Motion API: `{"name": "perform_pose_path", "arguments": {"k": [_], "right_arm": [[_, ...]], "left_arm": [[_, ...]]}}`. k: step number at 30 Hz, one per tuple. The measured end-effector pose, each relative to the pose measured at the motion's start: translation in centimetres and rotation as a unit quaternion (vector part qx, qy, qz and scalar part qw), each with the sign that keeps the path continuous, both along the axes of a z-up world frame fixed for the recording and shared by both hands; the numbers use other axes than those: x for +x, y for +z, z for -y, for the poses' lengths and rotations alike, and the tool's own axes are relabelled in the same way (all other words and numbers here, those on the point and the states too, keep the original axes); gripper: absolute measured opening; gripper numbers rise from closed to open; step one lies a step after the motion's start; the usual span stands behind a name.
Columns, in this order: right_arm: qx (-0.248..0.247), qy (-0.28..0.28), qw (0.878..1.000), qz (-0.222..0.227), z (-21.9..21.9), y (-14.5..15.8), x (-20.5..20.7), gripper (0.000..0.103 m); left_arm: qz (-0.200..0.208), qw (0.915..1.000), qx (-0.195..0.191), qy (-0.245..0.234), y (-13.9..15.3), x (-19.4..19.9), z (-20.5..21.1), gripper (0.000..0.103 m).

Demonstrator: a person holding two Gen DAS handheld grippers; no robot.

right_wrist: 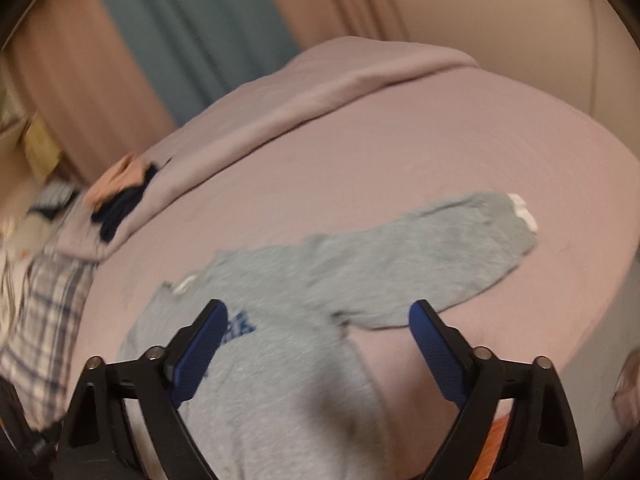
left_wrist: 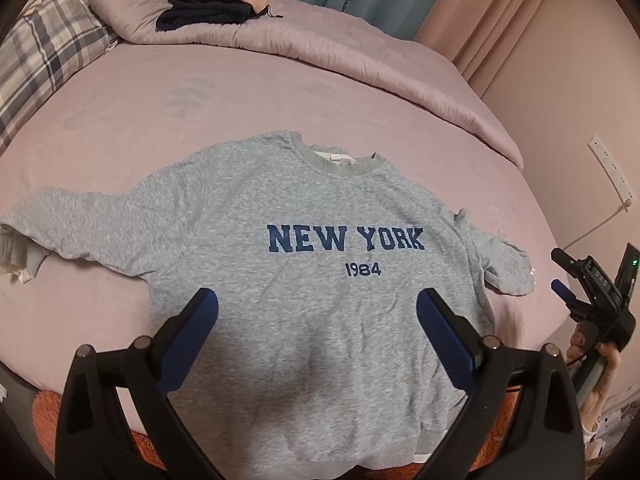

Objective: Fold small clothes
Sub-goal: 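Reach the right gripper to the sweatshirt sleeve cuff and grasp it, then lift the sleeve with the right gripper and fold it across the chest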

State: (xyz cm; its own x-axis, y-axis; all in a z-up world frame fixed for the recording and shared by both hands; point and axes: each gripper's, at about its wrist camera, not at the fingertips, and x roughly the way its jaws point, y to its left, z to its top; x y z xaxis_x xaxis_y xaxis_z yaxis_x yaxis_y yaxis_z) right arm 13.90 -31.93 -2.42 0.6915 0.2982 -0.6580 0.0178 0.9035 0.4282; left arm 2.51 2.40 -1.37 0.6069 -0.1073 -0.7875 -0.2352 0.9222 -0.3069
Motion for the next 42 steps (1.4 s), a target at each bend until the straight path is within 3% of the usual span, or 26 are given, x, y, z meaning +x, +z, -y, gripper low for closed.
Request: {"name": "perform_pose_path", "arguments": {"k": [6, 12, 15, 18, 22, 28, 35, 42], "right_arm": [[0.047, -0.074, 0.995, -0.049, 5.4, -3.7, 3.3, 0.075], [0.04, -0.175, 0.977, -0.112, 9.7, -7.9, 5.5, 0.067], [0.026, -0.195, 0.972, -0.128, 10.5, -9.1, 6.0, 0.066], [0.045, -0.19, 0.973, -0.124, 10.9, -9.6, 6.3, 0.062], [0.044, -0.172, 0.978, -0.112, 11.0, -9.8, 7.4, 0.031], [0.046, -0.172, 0.982, -0.065, 11.6, -7.6, 7.8, 0.022], [0.014, -0.156, 0.988, 0.001, 11.0, -1.9, 8.6, 0.021], [-0.038, -0.114, 0.991, 0.056, 6.5, 2.3, 8.7, 0.021]], "left_arm": [[-0.007, 1.0, -0.002, 0.002, -0.3, 0.5, 0.4, 0.097], [-0.009, 0.9999, 0.013, -0.003, -0.1, 0.6, 1.2, 0.095], [-0.008, 0.9998, 0.017, -0.003, -0.1, 0.7, 1.3, 0.093], [-0.01, 0.9997, 0.022, -0.002, -0.1, 0.9, 1.5, 0.093], [-0.01, 0.9996, 0.028, 0.001, 0.0, 0.9, 1.6, 0.092], [-0.006, 0.9993, 0.037, 0.005, 0.2, 0.7, 1.5, 0.092], [-0.005, 0.9993, 0.035, 0.013, 0.0, 0.6, 1.1, 0.092], [-0.006, 0.9992, 0.033, 0.022, -0.2, 0.4, 0.4, 0.092]]}}
